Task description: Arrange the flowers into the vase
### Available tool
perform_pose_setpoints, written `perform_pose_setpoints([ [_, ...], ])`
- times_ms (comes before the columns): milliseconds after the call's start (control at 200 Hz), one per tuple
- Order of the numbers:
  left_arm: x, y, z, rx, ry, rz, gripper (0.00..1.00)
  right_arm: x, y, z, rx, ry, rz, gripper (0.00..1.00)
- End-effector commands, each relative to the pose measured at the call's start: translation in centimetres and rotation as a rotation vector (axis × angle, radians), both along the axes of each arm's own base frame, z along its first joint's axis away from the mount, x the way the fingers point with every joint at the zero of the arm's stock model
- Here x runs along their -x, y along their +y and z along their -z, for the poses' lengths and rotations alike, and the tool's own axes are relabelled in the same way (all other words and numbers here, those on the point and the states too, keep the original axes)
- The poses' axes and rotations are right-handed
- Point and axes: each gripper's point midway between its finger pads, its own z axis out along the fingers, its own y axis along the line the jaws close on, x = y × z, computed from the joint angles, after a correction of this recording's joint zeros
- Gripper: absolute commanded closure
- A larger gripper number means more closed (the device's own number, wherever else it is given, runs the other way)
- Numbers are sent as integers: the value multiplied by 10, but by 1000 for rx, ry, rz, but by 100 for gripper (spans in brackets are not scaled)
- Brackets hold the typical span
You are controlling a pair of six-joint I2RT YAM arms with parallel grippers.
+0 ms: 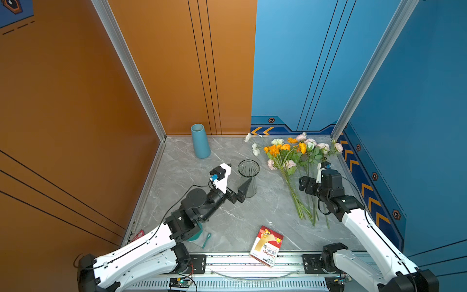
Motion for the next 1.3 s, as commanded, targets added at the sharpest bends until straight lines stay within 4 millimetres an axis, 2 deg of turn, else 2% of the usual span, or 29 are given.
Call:
perform_pose_setpoints([
  [0, 6, -9, 56, -334, 302, 165, 2, -2, -26, 14, -4, 106, 88, 16],
  [70, 7, -31, 45, -380, 371, 321, 2, -11, -40, 24, 18, 162, 110, 26],
  [165, 7, -59, 49, -470, 389, 472, 2, -23, -44, 43, 21, 235, 66, 47],
  [280, 14, -85, 63, -579, 300, 608, 2, -34, -39, 65, 32, 306, -9, 53],
  [400, 26, -96, 91, -643, 281, 711, 2, -40, -44, 79, 50, 345, -4, 56],
  [551, 36, -93, 109, -628, 252, 716, 2, -50, -49, 92, 81, 379, -6, 60],
  [611, 36, -92, 105, -584, 191, 685, 2, -55, -51, 98, 92, 394, -11, 67],
  [711, 40, -90, 93, -526, 115, 664, 2, -61, -52, 107, 101, 419, -22, 67],
  [781, 32, -84, 89, -522, 92, 611, 2, -64, -53, 110, 105, 428, -23, 69],
  [946, 20, -78, 87, -509, 101, 562, 2, -67, -55, 115, 117, 439, -22, 75],
  [1156, 20, -79, 90, -510, 108, 566, 2, -65, -55, 125, 122, 464, -34, 82],
  [1296, 17, -77, 91, -518, 108, 549, 2, -64, -53, 127, 119, 468, -42, 93],
])
